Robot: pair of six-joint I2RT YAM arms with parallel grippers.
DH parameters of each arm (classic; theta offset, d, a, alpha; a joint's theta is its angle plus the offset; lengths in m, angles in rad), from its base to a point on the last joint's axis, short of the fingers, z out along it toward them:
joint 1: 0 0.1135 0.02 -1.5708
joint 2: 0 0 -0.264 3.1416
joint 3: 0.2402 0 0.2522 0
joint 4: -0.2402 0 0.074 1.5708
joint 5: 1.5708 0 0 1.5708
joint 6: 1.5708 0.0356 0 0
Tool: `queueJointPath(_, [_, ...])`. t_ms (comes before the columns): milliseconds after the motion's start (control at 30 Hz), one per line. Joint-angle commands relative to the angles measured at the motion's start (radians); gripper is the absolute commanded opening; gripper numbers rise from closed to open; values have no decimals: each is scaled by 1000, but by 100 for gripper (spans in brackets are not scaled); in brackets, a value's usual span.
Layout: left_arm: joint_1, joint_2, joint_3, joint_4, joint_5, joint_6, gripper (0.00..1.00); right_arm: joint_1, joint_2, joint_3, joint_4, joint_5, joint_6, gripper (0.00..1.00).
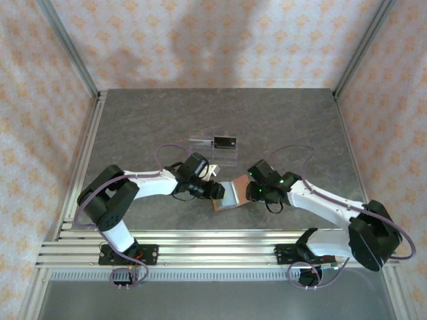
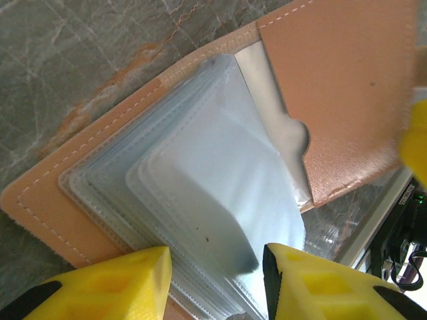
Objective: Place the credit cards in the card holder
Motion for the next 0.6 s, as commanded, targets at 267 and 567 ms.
queueJointPath(267, [6,9,16,-31,-13,37,45,18,9,125,44,-367,-61,58])
queueJointPath(567, [31,-35,-25,29,3,7,45,2,176,101,162,-273,-16,57])
